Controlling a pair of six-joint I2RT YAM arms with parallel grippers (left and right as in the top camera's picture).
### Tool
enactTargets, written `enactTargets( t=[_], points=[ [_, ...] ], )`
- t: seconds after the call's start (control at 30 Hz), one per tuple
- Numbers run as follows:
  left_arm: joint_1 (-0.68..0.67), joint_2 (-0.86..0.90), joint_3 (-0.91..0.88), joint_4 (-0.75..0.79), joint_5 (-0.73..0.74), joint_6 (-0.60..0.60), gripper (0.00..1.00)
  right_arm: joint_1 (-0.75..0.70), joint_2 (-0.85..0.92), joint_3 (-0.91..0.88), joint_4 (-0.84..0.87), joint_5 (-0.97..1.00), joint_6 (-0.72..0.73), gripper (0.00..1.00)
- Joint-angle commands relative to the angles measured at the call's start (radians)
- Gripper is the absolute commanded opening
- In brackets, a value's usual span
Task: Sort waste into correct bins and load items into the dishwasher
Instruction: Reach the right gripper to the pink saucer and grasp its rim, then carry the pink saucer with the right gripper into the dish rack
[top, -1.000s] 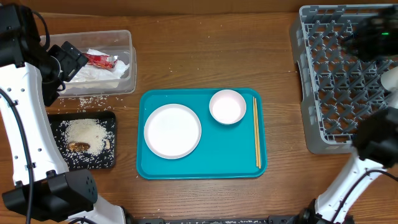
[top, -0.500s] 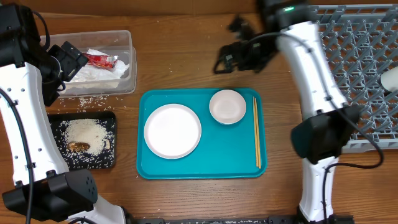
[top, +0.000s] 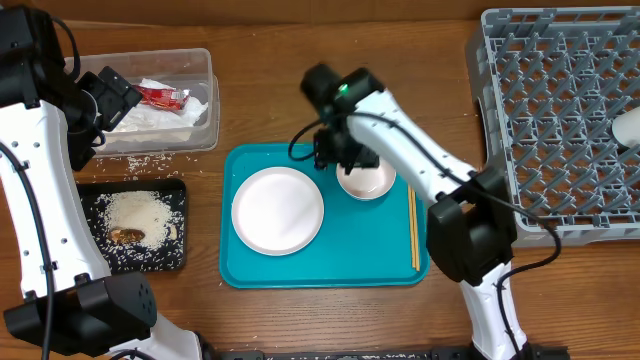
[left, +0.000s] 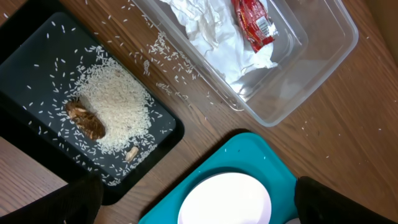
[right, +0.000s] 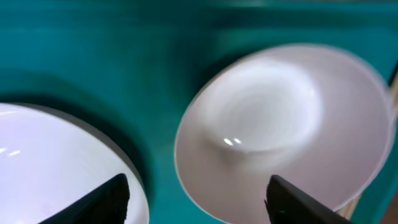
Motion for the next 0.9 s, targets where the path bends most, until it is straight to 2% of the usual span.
enactTargets(
  t=[0.0,0.07,0.2,0.4,0.57,0.67,0.7,0.73,0.87],
  points=[
    [-0.007,0.011,0.002,0.002,0.001,-0.009,1.00,0.039,-0.010,-0.055,0.036,0.034,0.089,0.72],
    [-0.007,0.011,0.002,0.002,0.001,-0.009,1.00,0.052,-0.008,-0.067,0.057,0.035,0.090,0.71],
    [-0.007,0.011,0.002,0.002,0.001,-0.009,1.00,0.056,-0.005,-0.069,0.085,0.066,0.143,0.63],
    [-0.007,0.011,0.002,0.002,0.001,-0.009,1.00,0.055,-0.005,-0.135,0.188,0.074,0.142,0.55],
    [-0.007,0.011,0.002,0.002,0.001,-0.009,1.00,0.055,-0.005,-0.171,0.208,0.089,0.141,0.49],
    [-0.007,0.011,0.002,0.002,0.001,-0.009,1.00,0.050,-0.007,-0.122,0.167,0.094,0.140,0.34],
    [-0.007,0.011,0.002,0.002,0.001,-0.009,1.00,0.045,-0.007,-0.098,0.146,0.097,0.133,0.22],
    [-0.007,0.011,0.002,0.002,0.001,-0.009,1.00,0.035,-0.007,-0.046,0.106,0.097,0.109,0.04],
    [-0.007,0.011,0.002,0.002,0.001,-0.009,1.00,0.008,-0.007,0.092,-0.005,0.096,0.100,0.04]
  ],
)
